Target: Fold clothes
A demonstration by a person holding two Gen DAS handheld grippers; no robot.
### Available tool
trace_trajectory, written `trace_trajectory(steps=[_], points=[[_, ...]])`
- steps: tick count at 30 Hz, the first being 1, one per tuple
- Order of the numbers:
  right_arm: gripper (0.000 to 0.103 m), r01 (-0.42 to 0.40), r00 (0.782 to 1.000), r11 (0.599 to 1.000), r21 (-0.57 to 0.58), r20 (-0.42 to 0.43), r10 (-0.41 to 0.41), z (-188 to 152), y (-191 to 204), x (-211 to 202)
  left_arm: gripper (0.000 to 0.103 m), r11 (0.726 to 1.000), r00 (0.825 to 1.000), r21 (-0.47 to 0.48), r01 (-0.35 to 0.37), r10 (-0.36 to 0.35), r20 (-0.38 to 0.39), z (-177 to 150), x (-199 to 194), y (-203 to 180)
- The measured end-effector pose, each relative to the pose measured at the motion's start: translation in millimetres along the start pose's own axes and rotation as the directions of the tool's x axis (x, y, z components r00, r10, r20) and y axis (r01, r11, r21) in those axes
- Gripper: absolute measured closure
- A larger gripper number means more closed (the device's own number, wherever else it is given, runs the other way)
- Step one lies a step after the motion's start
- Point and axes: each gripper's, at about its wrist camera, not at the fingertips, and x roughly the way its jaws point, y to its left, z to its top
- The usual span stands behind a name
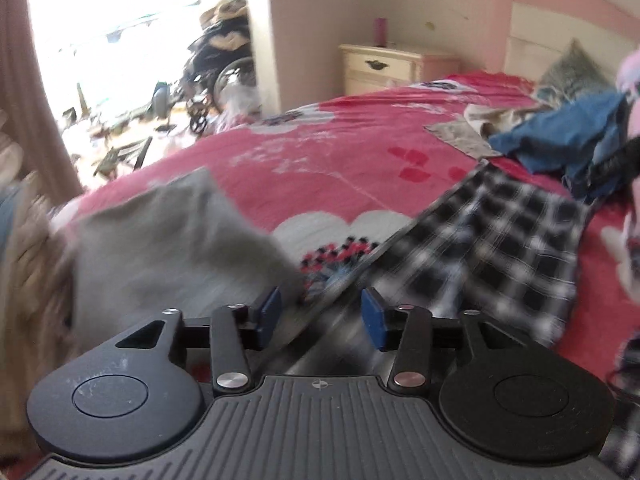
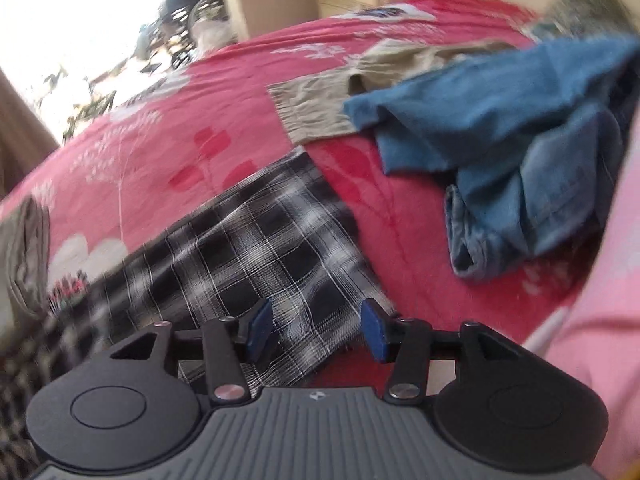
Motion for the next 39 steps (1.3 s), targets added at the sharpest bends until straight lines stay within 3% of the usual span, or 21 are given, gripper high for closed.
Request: trace_trajectory(steps=[4, 9, 13, 17, 19, 20, 21, 25, 27, 30, 32, 35, 37, 38, 39], points=[[0.051, 0.016, 0.999, 0.989, 0.149, -0.035, -0.011, -1, -25, 5, 0.054, 0.998, 0.997, -0.005, 0.062, -0.062, -0.053, -26, -37, 0], [0.051, 0.071, 0.993, 0.951, 0.3, -0.112, -0.039, 1, -45, 33, 0.054, 0.977, 0.969, 0.091, 0.192, -0.174, -0.177, -78, -47, -44], [0.052, 0.083, 0.99, 0.936, 0.341, -0.136, -0.039, 2, -48, 54, 0.059, 0.969, 0.951, 0.143, 0.202, -0.159, -0.267, -108, -33, -71], [0.053, 0.091, 0.986, 0.909, 0.406, -0.165, -0.025, -2, -54, 74, 0.066, 0.967, 0.952, 0.18, 0.179, -0.124, -0.281, -121, -21, -80], [0.066, 0.085, 0.99, 0.921, 0.381, -0.136, -0.035, 0, -51, 75, 0.068, 0.966, 0.957, 0.197, 0.167, -0.111, -0.267, -125, -24, -79], [0.082, 0.072, 0.993, 0.93, 0.361, -0.11, -0.034, 1, -48, 71, 0.069, 0.965, 0.96, 0.205, 0.161, -0.106, -0.259, -125, -23, -79], [0.086, 0.054, 0.996, 0.941, 0.334, -0.083, -0.027, 4, -45, 66, 0.072, 0.964, 0.963, 0.214, 0.156, -0.1, -0.251, -125, -22, -82], [0.086, 0.126, 0.991, 0.988, 0.088, 0.039, -0.13, 17, -14, 41, 0.096, 0.959, 0.971, 0.251, 0.131, -0.073, -0.227, -124, -21, -88], [0.087, 0.253, 0.963, 0.961, -0.109, 0.125, -0.24, 17, 9, 37, 0.101, 0.959, 0.97, 0.249, 0.135, -0.077, -0.232, -121, -20, -86], [0.084, 0.483, 0.873, 0.824, -0.295, 0.236, -0.427, 16, 26, 52, 0.101, 0.96, 0.964, 0.23, 0.162, -0.104, -0.245, -118, -21, -79], [0.084, 0.503, 0.863, 0.832, -0.236, 0.184, -0.47, 23, 11, 61, 0.102, 0.961, 0.962, 0.222, 0.167, -0.109, -0.251, -119, -20, -77], [0.084, 0.401, 0.915, 0.915, -0.049, 0.079, -0.396, 32, -21, 55, 0.102, 0.963, 0.96, 0.212, 0.169, -0.112, -0.255, -120, -19, -76], [0.074, 0.297, 0.954, 0.954, 0.041, 0.019, -0.298, 27, -29, 42, 0.102, 0.962, 0.961, 0.217, 0.168, -0.111, -0.253, -121, -19, -77], [0.063, 0.252, 0.968, 0.964, 0.079, -0.01, -0.252, 22, -31, 37, 0.102, 0.961, 0.962, 0.22, 0.168, -0.111, -0.251, -121, -19, -77], [0.061, 0.207, 0.978, 0.971, 0.117, -0.036, -0.204, 18, -33, 33, 0.102, 0.96, 0.962, 0.223, 0.169, -0.112, -0.249, -121, -20, -77]])
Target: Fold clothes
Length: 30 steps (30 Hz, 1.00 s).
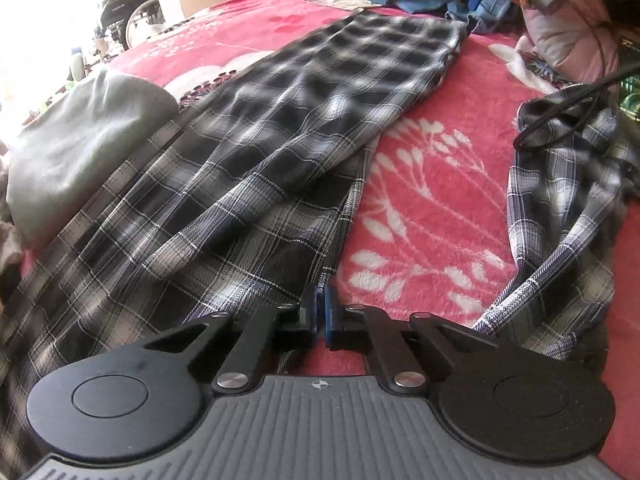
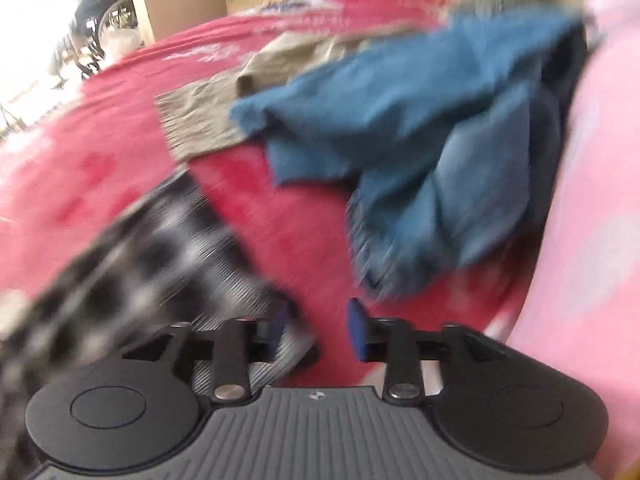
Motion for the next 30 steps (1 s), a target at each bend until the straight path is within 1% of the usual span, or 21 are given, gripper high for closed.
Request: trace_trajectory(steps=[1, 3, 5, 7, 8, 10, 12, 13, 14, 15, 17, 18, 19, 20, 21, 25, 27, 28, 30], points=[[0.061, -0.045, 0.998, 0.998, 0.038, -0.031, 0.046, -4, -3, -4, 0.102, 1.0, 1.0, 0.003, 0.002, -0.002, 0.004, 0, 0, 1], [0.056, -0.104, 0.989, 0.991, 0.087, -0.094, 0.112, -14, -4, -7, 0.102, 1.0, 1.0, 0.005, 0.005, -0.005, 0.015, -2, -1, 2], [0.056, -0.128, 0.977, 0.984, 0.127, -0.154, 0.147, -23, -5, 2, 0.102, 1.0, 1.0, 0.007, 0.008, -0.008, 0.029, -3, -3, 2], [0.056, -0.122, 0.972, 0.975, 0.185, -0.178, 0.156, -26, -8, 15, 0.102, 1.0, 0.999, 0.011, 0.009, -0.01, 0.052, -5, -5, 2], [0.056, -0.144, 0.969, 0.963, 0.227, -0.163, 0.183, -26, -13, 21, 0.102, 1.0, 0.998, 0.018, 0.007, -0.009, 0.067, -6, -7, 2], [0.066, -0.167, 0.971, 0.954, 0.25, -0.124, 0.202, -23, -17, 24, 0.102, 0.999, 0.996, 0.035, 0.008, -0.012, 0.093, -8, -12, 2], [0.092, -0.19, 0.972, 0.944, 0.271, -0.084, 0.22, -21, -21, 27, 0.102, 0.998, 0.993, 0.055, 0.017, -0.023, 0.112, -10, -17, 2], [0.097, -0.187, 0.977, 0.952, 0.243, -0.05, 0.205, -17, -18, 23, 0.102, 0.998, 0.993, 0.066, 0.022, -0.03, 0.116, -10, -20, 3], [0.099, -0.186, 0.981, 0.96, 0.21, -0.021, 0.194, -13, -15, 17, 0.102, 0.997, 0.992, 0.075, 0.03, -0.039, 0.119, -11, -22, 3], [0.1, -0.183, 0.983, 0.967, 0.178, 0.01, 0.184, -8, -11, 10, 0.102, 0.996, 0.991, 0.083, 0.037, -0.048, 0.122, -11, -24, 4], [0.1, -0.171, 0.982, 0.981, 0.091, 0.097, 0.162, 0, -2, -6, 0.102, 0.994, 0.99, 0.1, 0.053, -0.065, 0.124, -12, -26, 6], [0.1, -0.155, 0.979, 0.987, 0.04, 0.143, 0.148, 3, 4, -15, 0.102, 0.992, 0.989, 0.11, 0.063, -0.077, 0.123, -12, -27, 6], [0.1, -0.115, 0.976, 0.993, -0.029, 0.184, 0.118, 5, 13, -22, 0.102, 0.99, 0.988, 0.122, 0.073, -0.088, 0.123, -13, -28, 7], [0.1, -0.083, 0.974, 0.994, -0.075, 0.203, 0.097, 7, 18, -24, 0.102, 0.987, 0.988, 0.135, 0.081, -0.098, 0.121, -14, -28, 7], [0.1, -0.055, 0.975, 0.993, -0.105, 0.207, 0.076, 8, 22, -23, 0.102, 0.985, 0.987, 0.147, 0.088, -0.106, 0.118, -14, -28, 6], [0.1, 0.055, 0.982, 0.988, -0.144, 0.189, -0.027, 9, 26, -7, 0.103, 0.98, 0.987, 0.161, 0.117, -0.133, 0.092, -17, -20, 5], [0.098, 0.092, 0.986, 0.987, -0.135, 0.153, -0.071, 7, 25, 6, 0.103, 0.977, 0.985, 0.168, 0.135, -0.15, 0.082, -18, -17, 3], [0.098, 0.097, 0.989, 0.987, -0.126, 0.125, -0.082, 4, 21, 13, 0.103, 0.975, 0.985, 0.179, 0.135, -0.151, 0.079, -19, -17, 1], [0.088, 0.098, 0.993, 0.989, -0.108, 0.076, -0.091, 0, 12, 26, 0.103, 0.972, 0.986, 0.19, 0.135, -0.15, 0.07, -20, -15, -1]])
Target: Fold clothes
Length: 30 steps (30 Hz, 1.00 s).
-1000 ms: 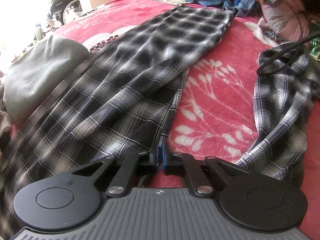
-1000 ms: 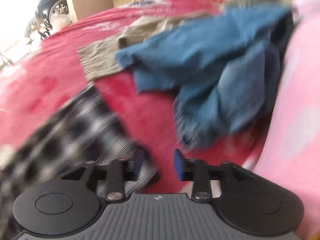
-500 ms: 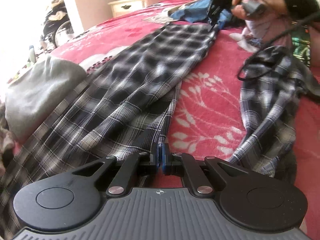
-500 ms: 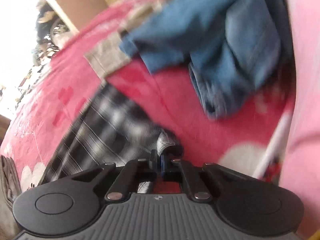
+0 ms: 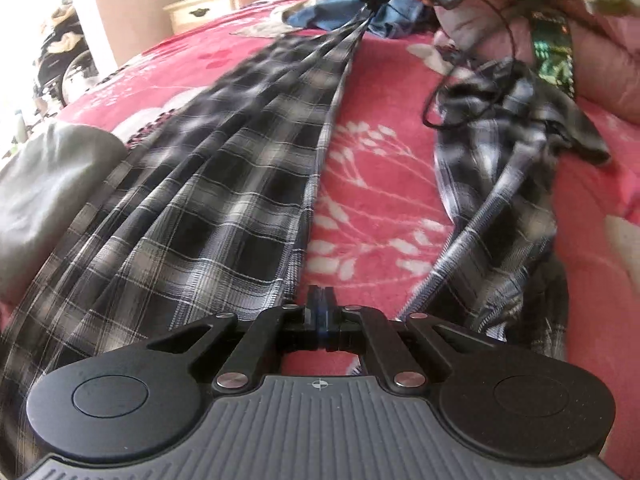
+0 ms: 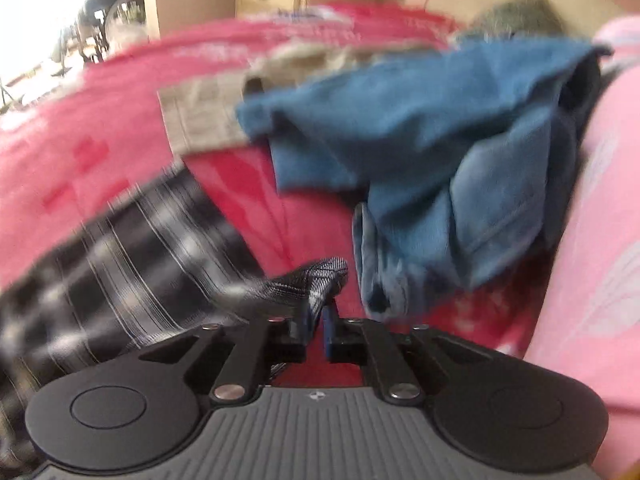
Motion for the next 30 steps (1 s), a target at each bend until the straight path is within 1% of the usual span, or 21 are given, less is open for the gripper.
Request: trace_trajectory(steps=[1, 3, 5, 8, 9, 10, 11, 12, 14, 16, 18, 19, 21, 23, 24, 25, 26, 27, 28, 29, 30], points=[[0.085, -0.011, 1.0, 1.0, 0.022, 0.002, 0.011, -3, -5, 2, 0.103, 1.0, 1.0, 0.006, 0.0, 0.0, -0.004, 0, 1, -1], [0.063, -0.043, 0.999, 0.995, 0.087, 0.019, 0.041, -6, -18, -4, 0.103, 1.0, 1.0, 0.004, -0.001, 0.001, -0.013, -1, 2, -1], [0.061, -0.078, 0.996, 0.987, 0.138, 0.043, 0.073, -9, -29, -13, 0.103, 1.0, 1.0, -0.005, -0.013, 0.013, -0.013, 1, 1, 1], [0.06, -0.146, 0.988, 0.979, 0.144, 0.075, 0.137, -19, -35, -39, 0.102, 0.999, 0.999, -0.01, -0.039, 0.039, 0.008, 5, -1, 5], [0.06, -0.188, 0.982, 0.971, 0.147, 0.059, 0.181, -25, -35, -47, 0.101, 0.999, 0.999, -0.014, -0.042, 0.042, 0.016, 8, -1, 6], [0.06, -0.229, 0.973, 0.96, 0.163, 0.029, 0.227, -30, -34, -50, 0.095, 0.999, 0.999, -0.02, -0.044, 0.045, 0.022, 11, 0, 6], [0.06, -0.275, 0.959, 0.943, 0.186, -0.016, 0.283, -37, -32, -50, 0.09, 0.999, 0.998, -0.026, -0.047, 0.048, 0.027, 13, 1, 7], [0.06, -0.32, 0.939, 0.924, 0.211, -0.059, 0.338, -44, -30, -50, 0.082, 0.998, 0.998, -0.029, -0.05, 0.051, 0.033, 16, 3, 8], [0.06, -0.369, 0.905, 0.897, 0.244, -0.125, 0.406, -57, -20, -43, 0.077, 0.998, 0.998, -0.022, -0.06, 0.061, 0.036, 20, 9, 5], [0.062, -0.404, 0.871, 0.874, 0.268, -0.178, 0.458, -70, -9, -34, 0.076, 0.997, 0.997, -0.021, -0.075, 0.075, 0.026, 22, 17, 3], [0.064, -0.426, 0.849, 0.857, 0.29, -0.198, 0.489, -78, 1, -27, 0.076, 0.995, 0.996, -0.049, -0.092, 0.092, 0.011, 24, 26, 4], [0.064, -0.437, 0.843, 0.848, 0.301, -0.19, 0.502, -80, 4, -26, 0.076, 0.993, 0.995, -0.071, -0.095, 0.096, 0.006, 24, 29, 5], [0.064, -0.445, 0.844, 0.844, 0.3, -0.173, 0.507, -81, 11, -25, 0.077, 0.99, 0.994, -0.097, -0.106, 0.107, 0.007, 25, 32, 6], [0.064, -0.453, 0.839, 0.832, 0.321, -0.163, 0.519, -79, 13, -21, 0.085, 0.987, 0.992, -0.103, -0.126, 0.127, 0.008, 26, 32, 3], [0.066, -0.456, 0.836, 0.826, 0.331, -0.159, 0.525, -78, 13, -19, 0.094, 0.985, 0.991, -0.106, -0.135, 0.136, 0.007, 27, 32, 2], [0.068, -0.453, 0.84, 0.83, 0.325, -0.157, 0.52, -76, 14, -18, 0.098, 0.983, 0.99, -0.114, -0.142, 0.144, 0.004, 28, 33, 2], [0.074, -0.45, 0.844, 0.836, 0.314, -0.156, 0.513, -77, 16, -17, 0.099, 0.982, 0.989, -0.124, -0.144, 0.145, 0.002, 28, 33, 3], [0.083, -0.446, 0.85, 0.843, 0.301, -0.151, 0.504, -77, 18, -18, 0.1, 0.981, 0.99, -0.132, -0.14, 0.142, 0.002, 29, 33, 3], [0.09, -0.442, 0.857, 0.851, 0.282, -0.147, 0.494, -77, 19, -18, 0.101, 0.981, 0.991, -0.14, -0.135, 0.137, 0.002, 29, 33, 5], [0.099, -0.448, 0.857, 0.852, 0.271, -0.142, 0.496, -77, 19, -20, 0.101, 0.981, 0.992, -0.15, -0.125, 0.127, 0.003, 29, 32, 7], [0.099, -0.454, 0.856, 0.852, 0.261, -0.137, 0.498, -77, 19, -23, 0.102, 0.98, 0.994, -0.164, -0.111, 0.113, 0.007, 29, 30, 9]])
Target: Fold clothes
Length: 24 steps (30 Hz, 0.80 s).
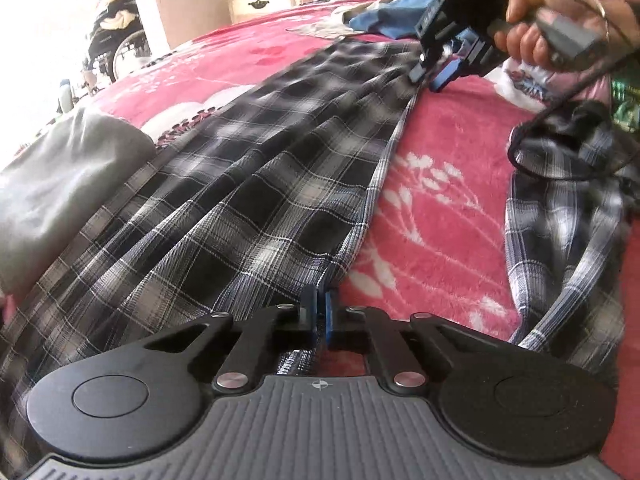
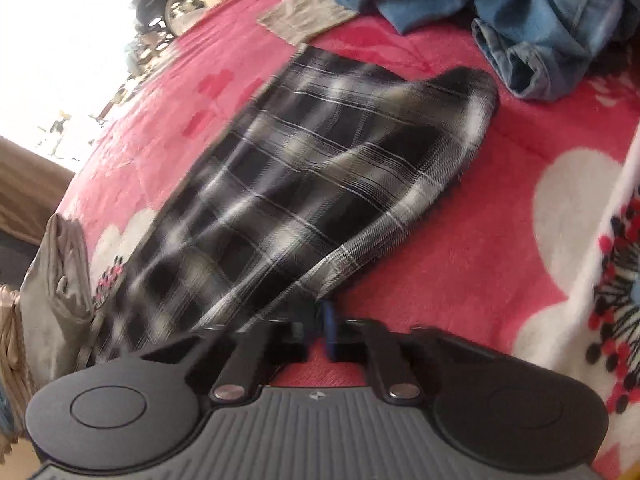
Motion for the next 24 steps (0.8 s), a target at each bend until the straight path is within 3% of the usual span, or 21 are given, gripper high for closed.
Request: trace_trajectory(steps=[6, 10, 14, 16, 18, 24], points=[[0.1, 0.065, 0.996, 0.99, -0.126, 0.064, -0.057, -17, 10, -45, 0.102, 0.993, 0.993, -0.044, 0.109, -0.107, 0.044, -1, -26, 13], [0.101, 0.162, 0.987, 0.973, -0.164, 0.027, -0.16, -30, 0, -30, 0.102, 0.988, 0.988, 0.006, 0.151, -0.151, 0.019, -10, -26, 8], [0.103, 0.23, 0.973, 0.954, -0.192, 0.044, -0.225, -31, -7, -25, 0.102, 0.986, 0.986, 0.035, 0.163, -0.162, -0.032, -16, -11, 4], [0.093, 0.24, 0.97, 0.958, -0.159, 0.078, -0.23, -22, -11, -36, 0.101, 0.986, 0.985, 0.033, 0.166, -0.165, -0.044, -16, -9, 5], [0.074, 0.248, 0.965, 0.961, -0.12, 0.12, -0.234, -10, -16, -46, 0.099, 0.985, 0.984, 0.022, 0.173, -0.172, -0.048, -14, -9, 8], [0.066, 0.266, 0.94, 0.961, 0.071, 0.202, -0.275, 48, -38, -34, 0.093, 0.981, 0.982, -0.049, 0.189, -0.19, -0.019, -6, -11, 21]])
